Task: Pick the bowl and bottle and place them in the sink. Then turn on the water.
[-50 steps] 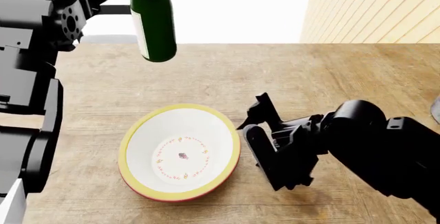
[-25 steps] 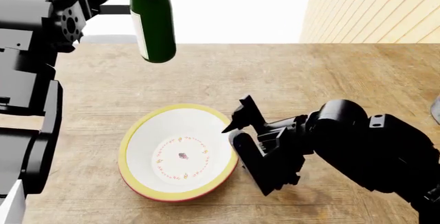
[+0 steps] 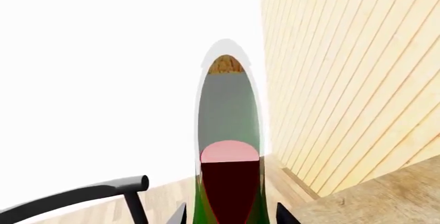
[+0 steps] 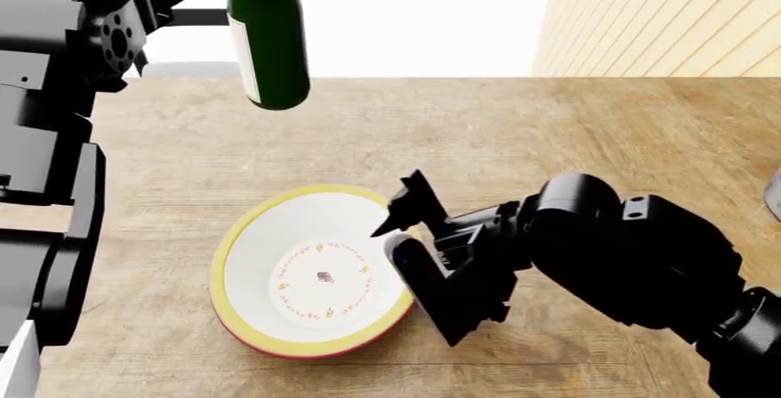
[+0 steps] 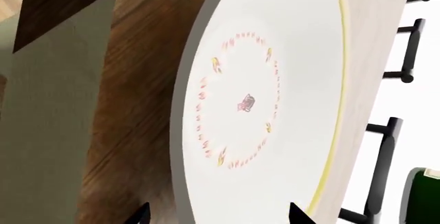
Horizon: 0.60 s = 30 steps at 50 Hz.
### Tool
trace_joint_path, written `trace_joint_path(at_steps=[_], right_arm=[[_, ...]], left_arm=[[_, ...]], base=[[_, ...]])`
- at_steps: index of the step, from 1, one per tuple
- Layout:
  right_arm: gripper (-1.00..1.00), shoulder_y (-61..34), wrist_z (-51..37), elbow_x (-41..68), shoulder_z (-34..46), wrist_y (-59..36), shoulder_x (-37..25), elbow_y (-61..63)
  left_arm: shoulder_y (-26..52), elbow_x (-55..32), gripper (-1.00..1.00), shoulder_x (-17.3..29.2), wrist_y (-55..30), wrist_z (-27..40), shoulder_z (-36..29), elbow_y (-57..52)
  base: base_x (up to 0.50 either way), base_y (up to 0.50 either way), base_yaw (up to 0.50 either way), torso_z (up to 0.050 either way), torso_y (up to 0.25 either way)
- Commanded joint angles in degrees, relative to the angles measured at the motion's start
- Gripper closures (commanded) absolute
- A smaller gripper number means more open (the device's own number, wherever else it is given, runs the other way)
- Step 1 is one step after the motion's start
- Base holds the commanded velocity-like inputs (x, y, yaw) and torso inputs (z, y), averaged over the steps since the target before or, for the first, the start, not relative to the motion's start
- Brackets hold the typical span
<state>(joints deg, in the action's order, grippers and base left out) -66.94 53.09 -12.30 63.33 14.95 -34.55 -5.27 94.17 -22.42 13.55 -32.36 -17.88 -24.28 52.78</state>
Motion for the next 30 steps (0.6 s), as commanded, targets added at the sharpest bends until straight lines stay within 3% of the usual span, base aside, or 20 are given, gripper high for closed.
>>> trace_joint_path(at_steps=[1, 30], right_arm=[[-1.0, 0.7, -0.9, 0.4, 1.2, 1.4, 2.1, -1.8], [-1.0, 0.4, -1.5, 0.8, 1.7, 2.9, 4.0, -3.2]], left_arm=[[0.6, -0.5, 1.0, 0.2, 0.0, 0.6, 0.7, -1.0], [0.3, -0.8, 1.0, 0.7, -0.5, 1.0, 0.7, -2.0]], base=[[0.0, 0.0, 0.0, 0.0, 0.0], [0.0, 0.0, 0.0, 0.0, 0.0]])
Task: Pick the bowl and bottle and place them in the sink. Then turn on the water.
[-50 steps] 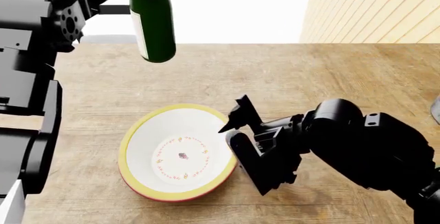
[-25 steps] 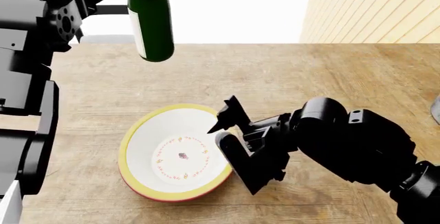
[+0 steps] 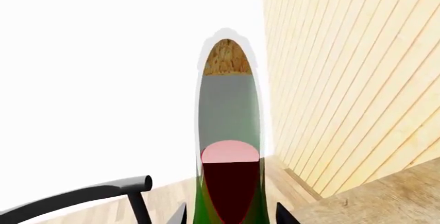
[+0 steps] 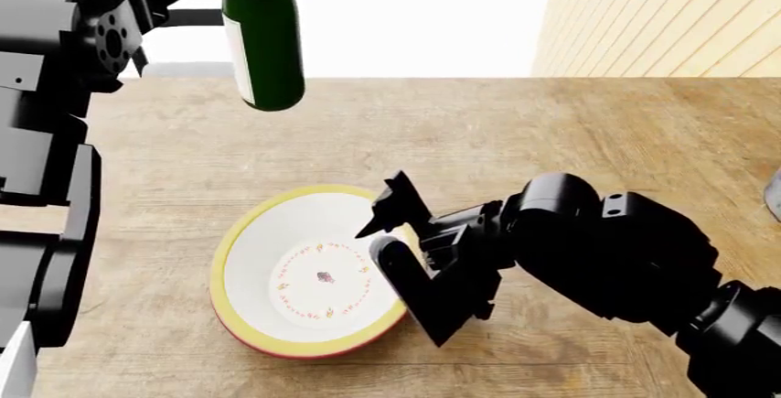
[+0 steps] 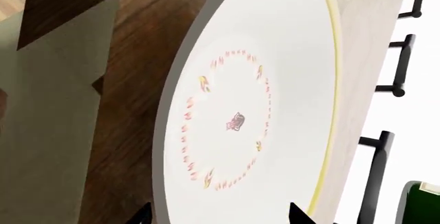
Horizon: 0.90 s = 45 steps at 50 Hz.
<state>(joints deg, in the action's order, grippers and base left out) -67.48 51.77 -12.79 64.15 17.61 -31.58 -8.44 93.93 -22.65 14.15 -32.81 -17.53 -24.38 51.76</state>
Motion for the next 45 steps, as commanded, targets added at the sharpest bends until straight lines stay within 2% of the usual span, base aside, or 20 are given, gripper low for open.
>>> trace_joint_path(at_steps=[1, 2, 25, 45], right_arm=[[-1.0, 0.9, -0.2, 1.3, 0.9, 0.2, 1.0, 0.1], [1.0, 0.9, -0.3, 1.3, 0.8, 0.2, 1.0, 0.1], [1.0, 0.4, -1.8, 1.4, -0.9, -2.1, -0.3, 1.7], [1.0, -2.7, 1.2, 0.5, -3.8, -11.0, -6.0, 9.6]], left_arm=[[0.6, -0.6, 1.0, 0.1, -0.1, 0.6, 0.8, -0.9], [0.6, -0.6, 1.0, 0.0, 0.0, 0.6, 0.7, -0.9], [0.4, -0.7, 1.0, 0.6, 0.3, 1.1, 0.9, -1.4], [1.7, 1.5, 1.0, 3.5, 2.4, 2.4, 0.2, -0.9]], base=[[0.0, 0.0, 0.0, 0.0, 0.0], [0.0, 0.0, 0.0, 0.0, 0.0], [0.0, 0.0, 0.0, 0.0, 0.0], [0.0, 0.0, 0.0, 0.0, 0.001]])
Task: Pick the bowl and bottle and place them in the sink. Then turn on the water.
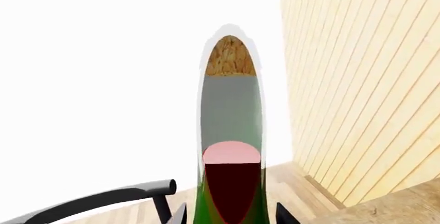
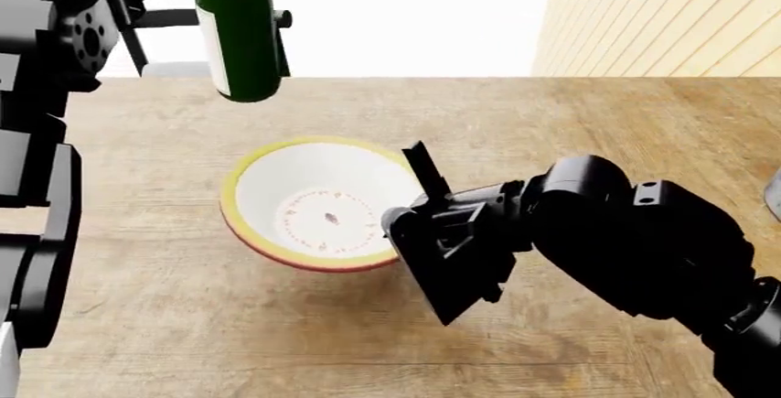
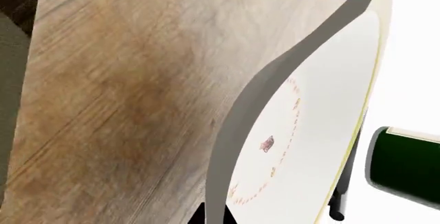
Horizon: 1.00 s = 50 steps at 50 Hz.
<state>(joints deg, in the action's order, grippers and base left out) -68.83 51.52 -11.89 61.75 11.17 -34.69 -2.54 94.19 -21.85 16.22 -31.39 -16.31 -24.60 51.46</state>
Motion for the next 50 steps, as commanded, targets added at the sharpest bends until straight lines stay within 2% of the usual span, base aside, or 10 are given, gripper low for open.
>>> trace_joint_path(at_steps=[1, 10, 19, 28, 38, 50], right_arm=[[1.0, -1.4, 1.8, -0.5, -1.3, -5.0, -3.2, 4.1], [1.0, -2.0, 3.5, -1.9, -1.5, -10.5, -4.7, 5.6], [1.0, -4.7, 1.9, -4.5, -3.3, -17.5, -2.1, 3.6], [1.0, -6.7, 0.3, -5.6, -4.4, -18.9, -0.4, 1.7], [1.0, -7.0, 0.9, -5.9, -5.1, -20.3, -2.6, 5.2], [1.0, -5.9, 3.1, -6.3, -6.3, -24.3, -7.7, 12.8]], left_arm=[[1.6, 0.8, 1.0, 1.6, 1.0, 1.3, 0.4, -0.7], [1.2, 0.7, 1.0, 4.0, -0.9, 2.3, 0.7, -3.7], [-2.7, -1.0, 1.0, 6.7, -5.1, 3.8, 1.9, -11.0], [-6.6, -3.7, 1.0, 9.3, -9.8, 4.6, 3.4, -18.4], [-11.3, -8.1, 1.0, 13.6, -17.5, 6.4, 6.0, -31.3], [-15.4, -11.8, 1.0, 17.9, -22.7, 8.5, 9.4, -40.9]], base=[[0.0, 0.0, 0.0, 0.0, 0.0], [0.0, 0.0, 0.0, 0.0, 0.001], [0.0, 0.0, 0.0, 0.001, 0.001], [0.0, 0.0, 0.0, 0.0, 0.001], [0.0, 0.0, 0.0, 0.001, 0.001], [0.0, 0.0, 0.0, 0.0, 0.001]])
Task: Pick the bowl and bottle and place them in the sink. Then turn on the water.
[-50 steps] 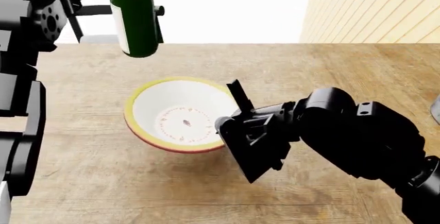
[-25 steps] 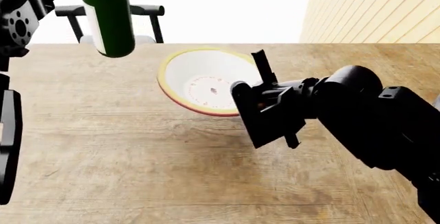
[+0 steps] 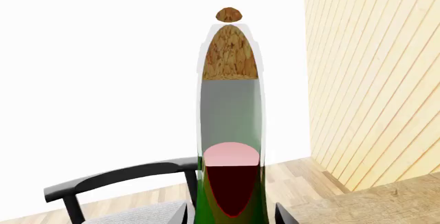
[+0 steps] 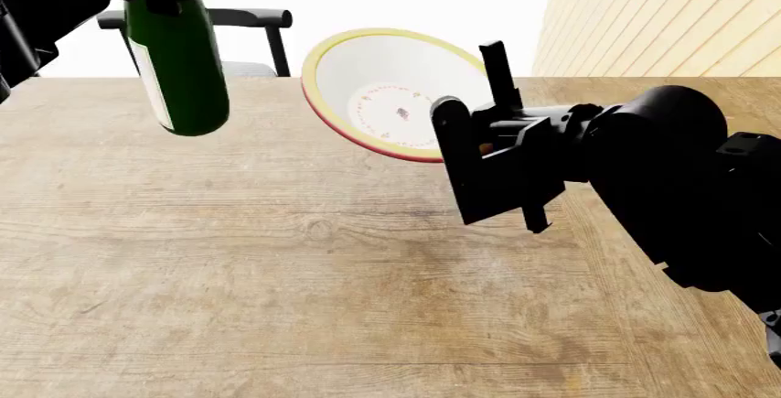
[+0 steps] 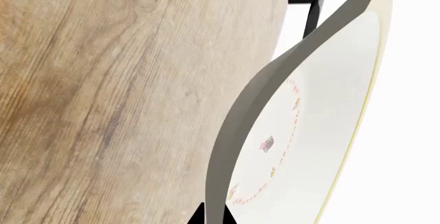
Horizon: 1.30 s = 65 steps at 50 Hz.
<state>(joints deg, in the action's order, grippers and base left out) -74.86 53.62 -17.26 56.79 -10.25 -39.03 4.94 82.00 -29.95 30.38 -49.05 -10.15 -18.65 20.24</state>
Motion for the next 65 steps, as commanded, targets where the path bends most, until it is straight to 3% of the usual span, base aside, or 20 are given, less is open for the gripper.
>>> trace_joint_path(at_steps=[1, 26, 65], right_arm=[[1.0, 0.2, 1.2, -0.9, -1.5, -3.3, -3.7, 6.0], [1.0, 1.7, 2.3, -1.7, -1.8, -9.1, -5.3, 11.0], [1.0, 2.5, 1.7, -2.5, -1.8, -10.8, -6.0, 12.7]], left_arm=[[-3.5, -4.0, 1.0, 4.1, -5.4, 2.5, 3.6, -10.3], [-5.9, -5.7, 1.0, 5.3, -6.3, 3.3, 5.2, -13.6], [-6.6, -6.1, 1.0, 5.1, -5.4, 3.4, 5.3, -13.5]], base=[[0.0, 0.0, 0.0, 0.0, 0.01], [0.0, 0.01, 0.0, 0.0, 0.001], [-0.41, 0.41, 0.0, 0.001, 0.001]])
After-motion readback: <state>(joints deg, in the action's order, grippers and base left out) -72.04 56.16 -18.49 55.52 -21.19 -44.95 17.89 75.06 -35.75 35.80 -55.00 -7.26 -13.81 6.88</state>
